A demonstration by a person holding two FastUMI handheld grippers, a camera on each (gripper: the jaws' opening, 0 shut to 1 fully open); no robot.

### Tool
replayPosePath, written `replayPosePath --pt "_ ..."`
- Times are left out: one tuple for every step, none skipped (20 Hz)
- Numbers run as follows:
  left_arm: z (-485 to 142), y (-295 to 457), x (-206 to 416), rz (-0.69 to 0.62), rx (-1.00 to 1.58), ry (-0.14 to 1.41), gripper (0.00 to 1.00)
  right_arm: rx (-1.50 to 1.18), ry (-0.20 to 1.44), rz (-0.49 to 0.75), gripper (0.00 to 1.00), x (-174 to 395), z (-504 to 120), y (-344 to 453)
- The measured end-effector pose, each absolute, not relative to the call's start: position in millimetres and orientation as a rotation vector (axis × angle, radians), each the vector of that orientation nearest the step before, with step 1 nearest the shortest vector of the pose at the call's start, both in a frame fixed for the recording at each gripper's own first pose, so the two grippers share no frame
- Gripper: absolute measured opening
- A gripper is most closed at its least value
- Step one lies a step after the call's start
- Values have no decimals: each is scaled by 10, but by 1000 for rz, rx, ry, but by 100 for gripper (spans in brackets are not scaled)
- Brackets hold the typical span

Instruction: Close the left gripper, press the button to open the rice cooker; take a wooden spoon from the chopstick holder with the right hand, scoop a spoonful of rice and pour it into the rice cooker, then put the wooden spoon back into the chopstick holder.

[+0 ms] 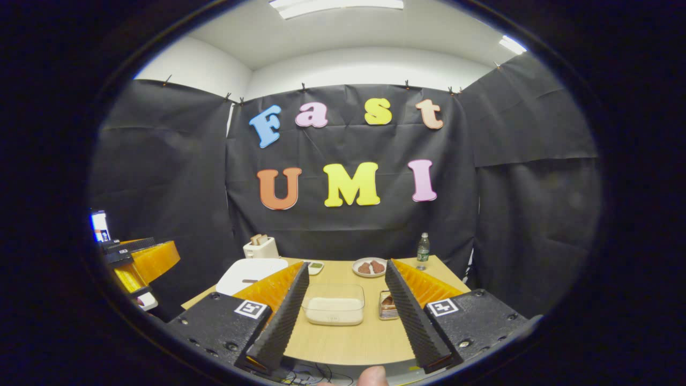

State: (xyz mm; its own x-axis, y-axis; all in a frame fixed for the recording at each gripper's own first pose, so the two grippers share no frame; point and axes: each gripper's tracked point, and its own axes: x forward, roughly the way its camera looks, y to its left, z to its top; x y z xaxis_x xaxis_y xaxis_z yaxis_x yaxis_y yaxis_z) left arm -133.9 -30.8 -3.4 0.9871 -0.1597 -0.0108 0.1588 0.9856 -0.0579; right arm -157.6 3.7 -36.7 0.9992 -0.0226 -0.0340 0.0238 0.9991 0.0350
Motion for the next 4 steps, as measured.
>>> replayPosePath --pt "-29 -281 -1349 -157 -56 12 94 37 30 -21 89 -1568 -372 57" --pt "-19 -259 -1337 -154 -53 8 94 36 32 -19 93 -1570 -390 73" --pt "-43 -277 -1339 -158 -48 11 94 35 34 -15 93 -1571 -418 96" --pt "-61 -268 -1335 -157 -42 16 94 35 37 -13 89 -1571 -435 106"
